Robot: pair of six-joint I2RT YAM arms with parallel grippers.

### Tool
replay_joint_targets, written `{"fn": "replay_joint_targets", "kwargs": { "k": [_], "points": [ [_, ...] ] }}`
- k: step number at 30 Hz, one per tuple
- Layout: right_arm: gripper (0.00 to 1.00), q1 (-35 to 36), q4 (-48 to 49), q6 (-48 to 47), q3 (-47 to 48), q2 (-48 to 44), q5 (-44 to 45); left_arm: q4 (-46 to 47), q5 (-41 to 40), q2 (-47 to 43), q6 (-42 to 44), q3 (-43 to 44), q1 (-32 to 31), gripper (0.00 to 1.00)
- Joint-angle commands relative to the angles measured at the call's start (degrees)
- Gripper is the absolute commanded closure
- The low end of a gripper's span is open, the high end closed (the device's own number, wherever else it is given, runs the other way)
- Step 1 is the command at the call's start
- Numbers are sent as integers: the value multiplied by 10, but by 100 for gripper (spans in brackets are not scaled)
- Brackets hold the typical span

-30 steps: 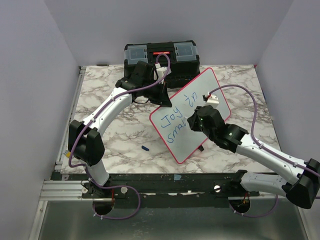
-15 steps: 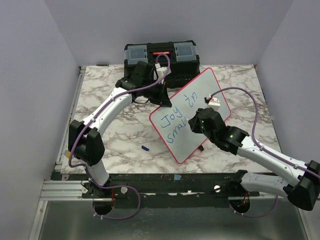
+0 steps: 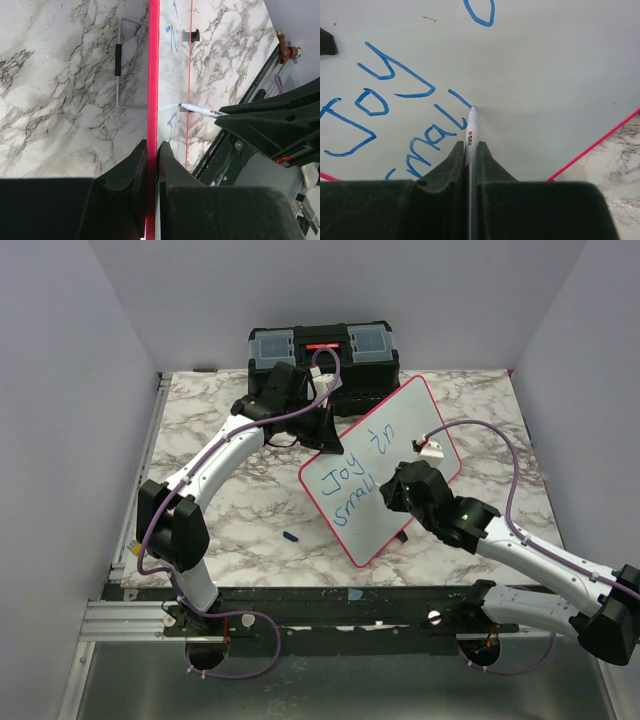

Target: Write a sentence on the whiteboard

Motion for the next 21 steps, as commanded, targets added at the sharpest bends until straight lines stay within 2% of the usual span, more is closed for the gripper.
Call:
{"fn": "replay_joint_targets", "kwargs": {
  "k": [1, 11, 21],
  "points": [
    [99, -1, -36, 17, -23, 0, -7, -17, -29, -13, 46, 0, -14, 100],
    [99, -1, -52, 26, -19, 4, 11, -12, -27, -19, 47, -9, -14, 100],
    [99, -1, -62, 12, 26, 41, 42, 2, -17, -27, 52, -32, -15, 100]
  ]
}}
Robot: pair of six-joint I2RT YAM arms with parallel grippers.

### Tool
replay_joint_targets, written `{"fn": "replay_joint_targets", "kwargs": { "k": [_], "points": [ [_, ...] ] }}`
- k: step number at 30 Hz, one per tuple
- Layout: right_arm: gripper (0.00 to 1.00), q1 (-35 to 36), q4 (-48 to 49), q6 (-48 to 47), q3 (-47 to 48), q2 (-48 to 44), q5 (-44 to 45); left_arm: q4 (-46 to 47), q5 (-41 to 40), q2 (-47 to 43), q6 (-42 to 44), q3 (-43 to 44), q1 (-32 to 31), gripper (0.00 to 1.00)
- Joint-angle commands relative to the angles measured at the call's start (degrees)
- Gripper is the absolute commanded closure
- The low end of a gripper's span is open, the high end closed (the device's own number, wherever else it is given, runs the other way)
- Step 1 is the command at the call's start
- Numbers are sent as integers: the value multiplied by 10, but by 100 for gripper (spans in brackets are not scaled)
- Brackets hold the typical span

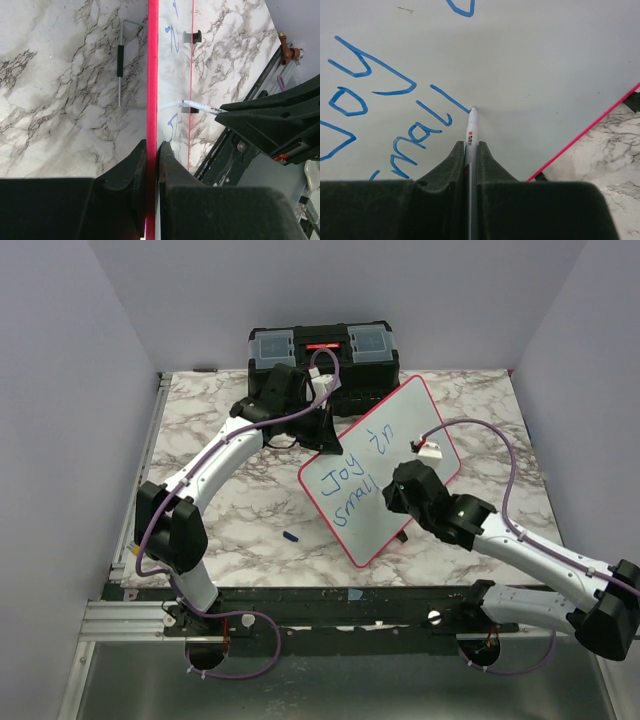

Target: Write a sentence on the whiteboard

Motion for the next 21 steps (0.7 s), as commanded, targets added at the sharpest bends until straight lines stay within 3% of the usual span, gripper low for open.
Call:
{"fn": "replay_joint_targets", "kwargs": {
  "k": [1, 12, 21],
  "points": [
    [99, -2, -25, -4, 23, 33, 30, -8, -16, -22, 53, -22, -15, 100],
    [99, -2, -68, -34, 130, 13, 59, 12, -4, -30, 68, -53, -15, 100],
    [99, -2, -32, -62, 96, -96, 87, 20, 6, -26, 73, -54, -15, 100]
  ]
}}
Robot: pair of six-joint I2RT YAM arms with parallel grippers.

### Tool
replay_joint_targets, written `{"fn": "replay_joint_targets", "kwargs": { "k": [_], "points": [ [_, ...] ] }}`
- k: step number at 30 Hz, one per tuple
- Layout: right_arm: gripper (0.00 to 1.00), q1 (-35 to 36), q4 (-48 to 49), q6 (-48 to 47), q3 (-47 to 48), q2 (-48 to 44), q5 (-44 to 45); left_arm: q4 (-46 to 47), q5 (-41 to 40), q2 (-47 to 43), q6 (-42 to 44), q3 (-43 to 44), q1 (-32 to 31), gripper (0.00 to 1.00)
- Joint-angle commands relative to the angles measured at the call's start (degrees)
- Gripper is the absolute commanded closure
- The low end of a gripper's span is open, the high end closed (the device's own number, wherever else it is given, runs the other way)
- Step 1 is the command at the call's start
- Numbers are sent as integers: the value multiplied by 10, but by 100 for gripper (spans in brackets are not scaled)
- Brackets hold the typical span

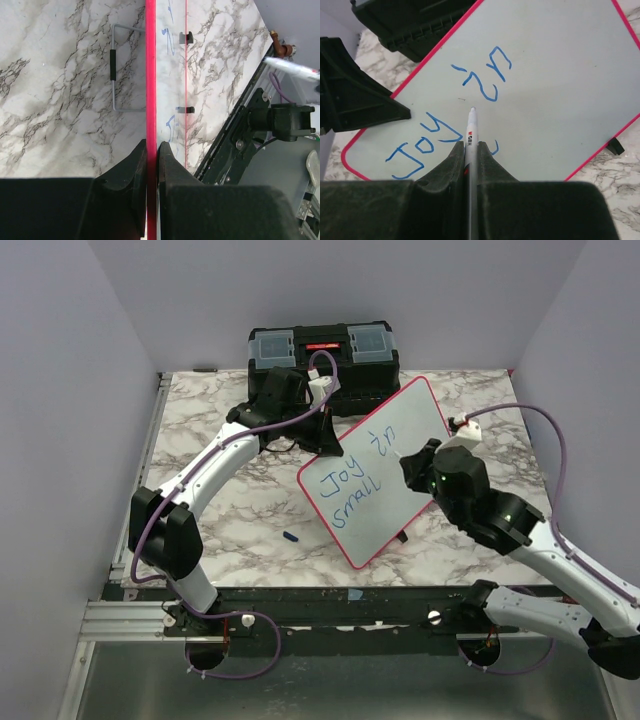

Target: Write a sentence on the whiteboard

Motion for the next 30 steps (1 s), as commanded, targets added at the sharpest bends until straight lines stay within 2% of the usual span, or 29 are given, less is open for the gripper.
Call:
{"fn": "replay_joint_targets", "kwargs": {
  "k": [1, 9, 16, 19, 24, 30],
  "points": [
    [99, -1, 15, -16, -28, -41, 19, -19, -8, 1, 68, -13, -15, 100],
    [99, -2, -21, 21, -105, -110, -22, -18, -8, -13, 69, -13, -14, 100],
    [99, -1, 4, 12, -147, -125, -124, -9, -1, -14, 61, -14, -14, 100],
    [99, -2, 32, -21, -165, -112, -193, -10, -4, -12, 61, -13, -13, 100],
    [99, -1, 39, -63, -162, -40, -281, -15, -14, -13, 58, -9, -12, 100],
    [99, 5, 65, -83, -183, -52, -316, -43, -30, -1, 54, 15, -10, 100]
  ]
}}
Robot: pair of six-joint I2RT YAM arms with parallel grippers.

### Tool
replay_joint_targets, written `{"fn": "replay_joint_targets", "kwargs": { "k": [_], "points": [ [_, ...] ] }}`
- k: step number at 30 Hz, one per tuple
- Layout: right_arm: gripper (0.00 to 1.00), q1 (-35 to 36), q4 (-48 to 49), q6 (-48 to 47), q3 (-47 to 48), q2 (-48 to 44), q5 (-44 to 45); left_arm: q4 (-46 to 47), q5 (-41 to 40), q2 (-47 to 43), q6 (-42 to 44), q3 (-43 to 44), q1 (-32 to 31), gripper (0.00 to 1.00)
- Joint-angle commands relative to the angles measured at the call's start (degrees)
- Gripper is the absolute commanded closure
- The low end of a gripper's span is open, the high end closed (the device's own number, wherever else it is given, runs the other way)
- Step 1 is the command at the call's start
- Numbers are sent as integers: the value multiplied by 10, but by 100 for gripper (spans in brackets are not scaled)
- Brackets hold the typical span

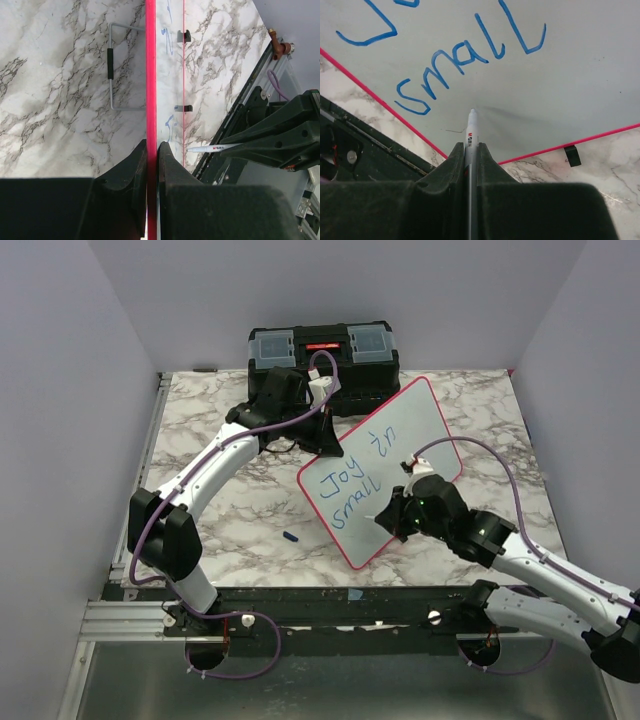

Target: Write a sentence on the whiteboard

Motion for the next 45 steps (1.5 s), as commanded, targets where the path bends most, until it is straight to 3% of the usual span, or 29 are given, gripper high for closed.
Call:
{"fn": "replay_joint_targets", "kwargs": {
  "k": [1, 10, 18, 45],
  "points": [
    [99, 6, 33, -30, -13, -23, -58, -42, -33, 6, 49, 19, -8, 100],
    [99, 39, 51, -29, -21, -15, -38, -106, -41, 45, 49, 90, -8, 100],
    [99, 118, 48, -15, -7, 11, 64, -75, -24, 52, 28, 78, -8, 100],
    [99, 126, 35, 10, -20, 29, 142, -59, -23, 41, 31, 55, 6, 100]
  ]
}}
